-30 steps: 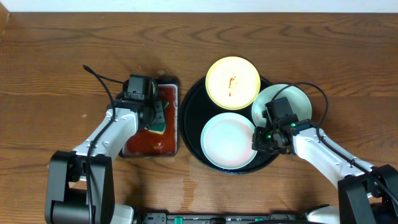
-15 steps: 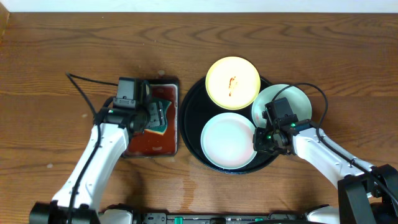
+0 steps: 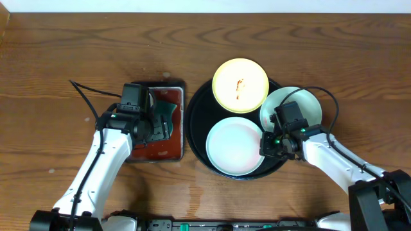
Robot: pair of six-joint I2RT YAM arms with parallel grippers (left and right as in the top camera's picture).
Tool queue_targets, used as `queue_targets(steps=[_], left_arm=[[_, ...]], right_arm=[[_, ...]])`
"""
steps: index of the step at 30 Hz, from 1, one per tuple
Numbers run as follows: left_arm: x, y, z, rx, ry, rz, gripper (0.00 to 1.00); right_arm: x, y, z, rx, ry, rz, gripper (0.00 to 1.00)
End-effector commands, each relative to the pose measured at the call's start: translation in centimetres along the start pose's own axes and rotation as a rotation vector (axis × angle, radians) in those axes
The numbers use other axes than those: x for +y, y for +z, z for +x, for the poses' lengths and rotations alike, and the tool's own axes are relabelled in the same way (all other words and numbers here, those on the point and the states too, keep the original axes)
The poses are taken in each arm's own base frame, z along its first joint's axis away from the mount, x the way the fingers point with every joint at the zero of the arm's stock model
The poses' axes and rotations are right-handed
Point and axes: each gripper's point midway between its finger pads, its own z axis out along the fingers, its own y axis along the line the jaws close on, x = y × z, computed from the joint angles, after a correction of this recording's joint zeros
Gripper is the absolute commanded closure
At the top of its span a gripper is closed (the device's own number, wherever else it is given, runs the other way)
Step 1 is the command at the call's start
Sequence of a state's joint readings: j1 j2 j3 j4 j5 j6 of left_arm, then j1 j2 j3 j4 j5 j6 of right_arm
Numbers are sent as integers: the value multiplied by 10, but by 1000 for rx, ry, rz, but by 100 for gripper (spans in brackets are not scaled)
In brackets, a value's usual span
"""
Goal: Clean dirty plates on tray and stack at the side
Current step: 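Lift the front pale green plate with the right gripper off the tray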
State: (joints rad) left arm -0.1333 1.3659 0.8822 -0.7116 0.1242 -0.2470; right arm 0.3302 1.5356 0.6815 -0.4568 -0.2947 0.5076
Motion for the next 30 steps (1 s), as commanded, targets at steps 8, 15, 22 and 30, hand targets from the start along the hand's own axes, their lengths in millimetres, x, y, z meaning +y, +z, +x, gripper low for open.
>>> queue_targets(steps=[8, 15, 22, 30], left_arm=[[3, 0, -1, 3, -6, -12, 22], [3, 0, -1, 3, -6, -12, 22], [3, 0, -1, 3, -6, -12, 22], [3, 0, -1, 3, -6, -12, 22]], right_arm=[[42, 0, -13, -49, -113, -203, 99], [40, -15, -40, -175, -153, -126, 99], [21, -55, -69, -315, -185, 82, 99], [9, -100, -88, -430, -273, 328, 99]])
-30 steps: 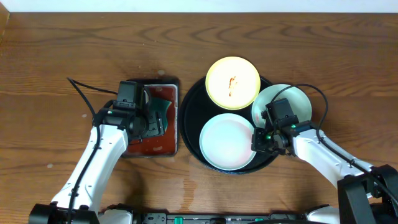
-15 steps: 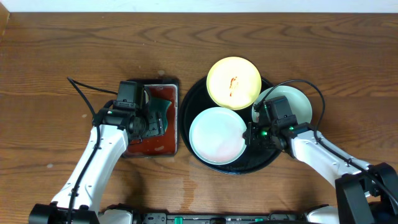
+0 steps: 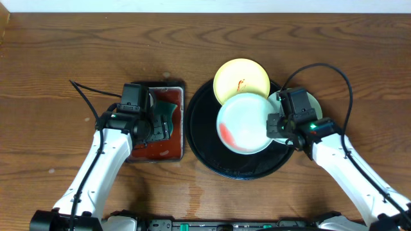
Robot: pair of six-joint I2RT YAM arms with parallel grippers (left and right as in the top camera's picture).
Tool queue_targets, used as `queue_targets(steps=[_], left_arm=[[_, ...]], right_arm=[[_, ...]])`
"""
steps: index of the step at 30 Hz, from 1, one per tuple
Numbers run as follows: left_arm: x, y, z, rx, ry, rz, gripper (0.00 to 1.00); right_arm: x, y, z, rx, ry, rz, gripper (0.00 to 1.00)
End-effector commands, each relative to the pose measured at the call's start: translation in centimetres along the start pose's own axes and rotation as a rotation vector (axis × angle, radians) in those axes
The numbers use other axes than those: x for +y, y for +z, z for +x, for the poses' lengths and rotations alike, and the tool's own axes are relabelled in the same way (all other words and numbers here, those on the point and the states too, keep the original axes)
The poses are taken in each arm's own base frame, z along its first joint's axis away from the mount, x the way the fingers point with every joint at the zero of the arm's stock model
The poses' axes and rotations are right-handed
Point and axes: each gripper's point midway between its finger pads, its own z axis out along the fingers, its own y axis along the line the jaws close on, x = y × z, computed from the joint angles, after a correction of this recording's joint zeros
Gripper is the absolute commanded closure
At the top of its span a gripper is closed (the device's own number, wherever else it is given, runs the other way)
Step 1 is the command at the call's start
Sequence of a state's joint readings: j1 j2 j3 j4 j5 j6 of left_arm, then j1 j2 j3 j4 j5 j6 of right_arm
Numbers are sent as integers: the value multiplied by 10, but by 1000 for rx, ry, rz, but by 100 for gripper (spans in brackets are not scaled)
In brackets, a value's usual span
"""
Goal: Clean dirty plates on tray and stack at the side
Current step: 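Lift the front pale green plate with the right gripper off the tray, then carry the plate right and set it down beside the round tray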
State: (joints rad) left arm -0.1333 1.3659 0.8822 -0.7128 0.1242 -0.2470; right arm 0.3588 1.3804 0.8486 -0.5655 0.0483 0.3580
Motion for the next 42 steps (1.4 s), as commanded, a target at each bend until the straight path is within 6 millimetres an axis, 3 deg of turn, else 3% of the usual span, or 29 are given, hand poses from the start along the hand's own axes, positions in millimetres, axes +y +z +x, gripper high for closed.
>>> queue_targets(steps=[1, 15, 26, 32, 42], left_arm=[[2, 0, -1, 2, -6, -11, 22], [2, 0, -1, 0, -5, -11, 22], [2, 0, -2, -1, -5, -10, 22], [2, 0, -2, -1, -5, -10, 22], [2, 0, -2, -1, -5, -10, 22]], right_arm=[[-5, -19, -26, -107, -105, 127, 99], [30, -63, -41, -324, -506, 459, 99], [70, -105, -49, -524, -731, 633, 99], [64, -125, -55, -589, -716, 759, 99], [65, -129, -59, -616, -685, 763, 99]])
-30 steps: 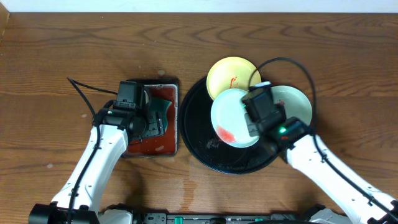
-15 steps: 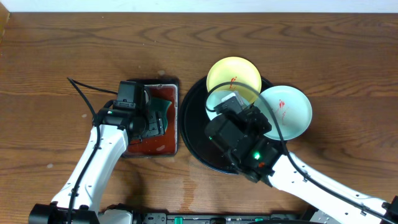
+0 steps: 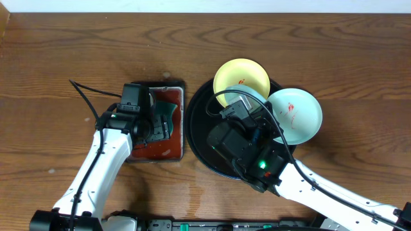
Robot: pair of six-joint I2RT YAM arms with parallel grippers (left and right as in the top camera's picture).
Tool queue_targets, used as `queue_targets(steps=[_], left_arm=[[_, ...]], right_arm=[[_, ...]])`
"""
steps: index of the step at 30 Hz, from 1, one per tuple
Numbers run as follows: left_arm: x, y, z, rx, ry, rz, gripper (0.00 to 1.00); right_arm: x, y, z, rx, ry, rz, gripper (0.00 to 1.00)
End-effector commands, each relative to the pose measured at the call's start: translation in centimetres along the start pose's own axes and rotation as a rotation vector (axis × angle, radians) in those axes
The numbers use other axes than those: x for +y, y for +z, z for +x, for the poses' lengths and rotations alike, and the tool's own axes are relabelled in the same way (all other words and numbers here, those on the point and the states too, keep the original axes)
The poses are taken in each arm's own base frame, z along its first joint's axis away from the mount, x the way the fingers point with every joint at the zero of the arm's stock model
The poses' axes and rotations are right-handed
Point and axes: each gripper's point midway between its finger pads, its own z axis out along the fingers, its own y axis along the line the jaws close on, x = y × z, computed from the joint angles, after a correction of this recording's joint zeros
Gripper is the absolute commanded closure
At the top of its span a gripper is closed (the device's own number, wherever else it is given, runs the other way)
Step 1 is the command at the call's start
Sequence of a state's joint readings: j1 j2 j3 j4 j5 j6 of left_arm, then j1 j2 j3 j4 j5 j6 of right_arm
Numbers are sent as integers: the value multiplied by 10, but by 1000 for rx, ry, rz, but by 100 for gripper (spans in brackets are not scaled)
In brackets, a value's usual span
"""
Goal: Clean dirty plates on tray and stack at the side
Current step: 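Carry the plate right and set it down beside the round tray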
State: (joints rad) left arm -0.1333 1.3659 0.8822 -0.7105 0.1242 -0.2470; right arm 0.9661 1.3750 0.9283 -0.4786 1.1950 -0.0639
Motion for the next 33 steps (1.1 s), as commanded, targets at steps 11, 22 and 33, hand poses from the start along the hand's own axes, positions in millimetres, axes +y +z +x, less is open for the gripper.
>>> queue_targets(steps=[11, 22, 33], left_arm=[[2, 0, -1, 1, -5, -11, 22], [2, 0, -1, 1, -5, -11, 22], [2, 0, -1, 1, -5, -11, 22]], right_arm=[[-15, -5, -11, -23, 49, 49, 99], [-15, -5, -11, -23, 56, 48, 99], [-15, -5, -11, -23, 57, 48, 99]])
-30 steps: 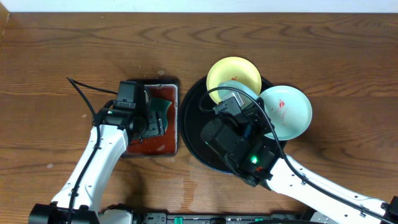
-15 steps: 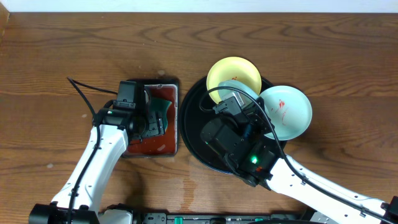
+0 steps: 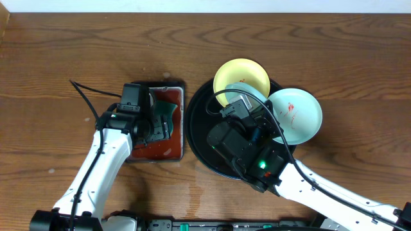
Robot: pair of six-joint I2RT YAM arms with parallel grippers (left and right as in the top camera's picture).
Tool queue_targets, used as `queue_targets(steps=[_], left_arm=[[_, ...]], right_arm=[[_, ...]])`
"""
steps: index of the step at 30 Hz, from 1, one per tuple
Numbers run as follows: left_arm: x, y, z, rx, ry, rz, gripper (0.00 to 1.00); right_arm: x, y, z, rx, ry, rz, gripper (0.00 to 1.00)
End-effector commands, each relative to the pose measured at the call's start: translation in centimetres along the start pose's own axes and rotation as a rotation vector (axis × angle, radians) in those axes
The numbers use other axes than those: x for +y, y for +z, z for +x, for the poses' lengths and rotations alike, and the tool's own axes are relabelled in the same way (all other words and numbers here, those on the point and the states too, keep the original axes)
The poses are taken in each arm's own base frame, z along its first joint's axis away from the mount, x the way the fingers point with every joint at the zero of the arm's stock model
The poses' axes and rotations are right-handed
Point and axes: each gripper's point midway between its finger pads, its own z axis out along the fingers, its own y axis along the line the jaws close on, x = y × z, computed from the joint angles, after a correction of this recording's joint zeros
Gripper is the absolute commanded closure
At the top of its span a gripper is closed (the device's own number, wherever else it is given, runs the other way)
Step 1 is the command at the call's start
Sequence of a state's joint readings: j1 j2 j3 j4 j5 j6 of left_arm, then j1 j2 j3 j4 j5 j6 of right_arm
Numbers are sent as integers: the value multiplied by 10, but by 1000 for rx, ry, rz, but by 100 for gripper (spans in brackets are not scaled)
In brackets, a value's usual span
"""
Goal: Clean dirty plates on tray and stack at the side
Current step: 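Carry the plate right and set it down beside the round tray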
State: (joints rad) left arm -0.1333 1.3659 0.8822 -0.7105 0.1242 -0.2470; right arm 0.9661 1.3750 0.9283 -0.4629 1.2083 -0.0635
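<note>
A round black tray (image 3: 199,138) holds a yellow plate (image 3: 241,74) with a red stain at its far side. A mint plate (image 3: 297,115) with a red smear overlaps the tray's right rim. My right arm is raised high over the tray's middle, and its gripper (image 3: 239,108) is shut on a pale plate (image 3: 257,94). Only that plate's rim peeks out from under the arm. On the left, my left gripper (image 3: 166,119) rests in a dark red dish (image 3: 154,151), shut on a green sponge (image 3: 169,110).
Wooden table (image 3: 58,64) all around. A black cable (image 3: 87,99) trails from the left arm toward the back left. The right arm's cable loops over the tray near the yellow plate.
First my right gripper was at the right rim of the pale plate lying at the tray's front. Then it held that plate tilted over the tray, a red smear showing. After that the arm stood high with the plate beneath it, as now. The left arm never moved.
</note>
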Motion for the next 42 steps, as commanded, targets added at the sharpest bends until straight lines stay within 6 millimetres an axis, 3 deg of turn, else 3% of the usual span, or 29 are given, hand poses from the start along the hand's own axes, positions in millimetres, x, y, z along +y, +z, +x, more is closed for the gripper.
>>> queue_targets(steps=[1, 32, 39, 42], left_arm=[[2, 0, -1, 1, -5, -11, 22], [2, 0, -1, 1, -5, -11, 22], [3, 0, -1, 2, -5, -11, 22], [3, 0, -1, 2, -6, -11, 22]], right_arm=[[-13, -5, -9, -18, 42, 35, 99], [-11, -5, -9, -19, 62, 27, 99], [-2, 7, -1, 26, 275, -49, 99], [9, 24, 19, 136, 479, -138, 99]])
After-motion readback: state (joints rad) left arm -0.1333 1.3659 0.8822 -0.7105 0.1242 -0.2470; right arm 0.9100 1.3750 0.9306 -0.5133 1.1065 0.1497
